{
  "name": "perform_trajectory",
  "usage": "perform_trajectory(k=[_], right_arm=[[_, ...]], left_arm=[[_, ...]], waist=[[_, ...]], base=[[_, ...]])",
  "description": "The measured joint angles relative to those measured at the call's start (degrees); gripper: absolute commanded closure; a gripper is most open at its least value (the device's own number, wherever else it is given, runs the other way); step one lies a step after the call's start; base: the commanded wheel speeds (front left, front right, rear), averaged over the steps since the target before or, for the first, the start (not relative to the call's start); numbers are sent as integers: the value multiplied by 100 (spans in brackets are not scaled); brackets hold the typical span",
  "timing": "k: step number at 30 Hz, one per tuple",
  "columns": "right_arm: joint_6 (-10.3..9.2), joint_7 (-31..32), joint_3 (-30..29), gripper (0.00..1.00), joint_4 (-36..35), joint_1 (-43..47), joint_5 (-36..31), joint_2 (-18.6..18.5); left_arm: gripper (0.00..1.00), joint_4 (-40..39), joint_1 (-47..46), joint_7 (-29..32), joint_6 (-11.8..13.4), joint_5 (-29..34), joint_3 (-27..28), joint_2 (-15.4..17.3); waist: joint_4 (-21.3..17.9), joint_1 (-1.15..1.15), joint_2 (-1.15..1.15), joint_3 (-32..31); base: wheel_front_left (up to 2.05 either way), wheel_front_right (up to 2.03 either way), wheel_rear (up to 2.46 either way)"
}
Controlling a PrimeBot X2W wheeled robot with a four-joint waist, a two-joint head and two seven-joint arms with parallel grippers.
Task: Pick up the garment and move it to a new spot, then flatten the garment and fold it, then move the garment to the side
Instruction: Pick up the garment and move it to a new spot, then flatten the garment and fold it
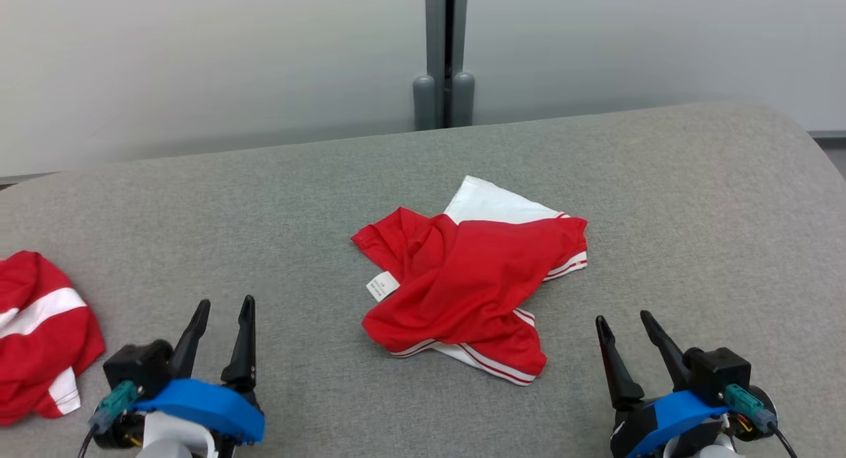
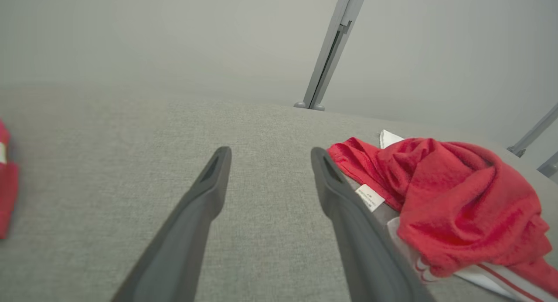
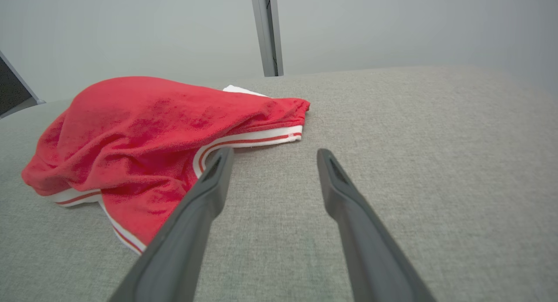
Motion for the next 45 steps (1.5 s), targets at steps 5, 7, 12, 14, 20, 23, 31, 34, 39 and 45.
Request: perform_trajectory(k=[5, 7, 12, 14, 20, 23, 31, 34, 39, 45], right_arm=[[-1, -1, -109, 0, 56, 153, 19, 0], [-1, -1, -121, 0, 100, 236, 57, -1], [-1, -1, -138, 0, 146, 347, 59, -1], [-1, -1, -151, 0, 151, 360, 53, -1], [-1, -1, -138, 0, 190, 355, 16, -1], [-1, -1, -138, 0, 198, 339, 9, -1], [-1, -1, -188, 0, 263, -337, -266, -3], [-1, -1, -22, 0, 278, -639, -350, -3], [-1, -1, 668, 0, 122, -949, -271, -4], [0, -1, 1568, 0, 67, -1046, -283, 11]], left_arm=[[0, -236, 722, 0, -5, 509, 742, -248], [0, -301, 1032, 1, -8, 673, 973, -421], [0, -332, 1433, 1, -18, 899, 1172, -832], [0, -376, 1440, 0, -18, 909, 1121, -899], [0, -393, 1440, 0, -40, 938, 954, -924], [0, -412, 1419, 0, -41, 937, 903, -882], [0, -437, 1229, 0, -41, 817, 722, -766], [0, -439, 1142, 0, -41, 758, 666, -731], [0, -439, 984, 0, -41, 673, 552, -670], [0, -435, 896, 0, -41, 593, 522, -619]], waist=[[239, 0, 0, -176], [294, 0, 0, -237], [391, 0, 0, -303], [409, -1, 0, -306], [402, 0, 0, -280], [394, 0, 0, -232], [472, 0, 0, 58], [562, 1, 0, 172], [745, 1, 0, 350], [932, 1, 0, 482]], base=[[0, 0, 0], [0, 0, 0], [0, 0, 0], [0, 0, 0], [0, 0, 0], [0, 0, 0], [0, 0, 0], [0, 0, 0], [0, 0, 0], [0, 0, 0]])
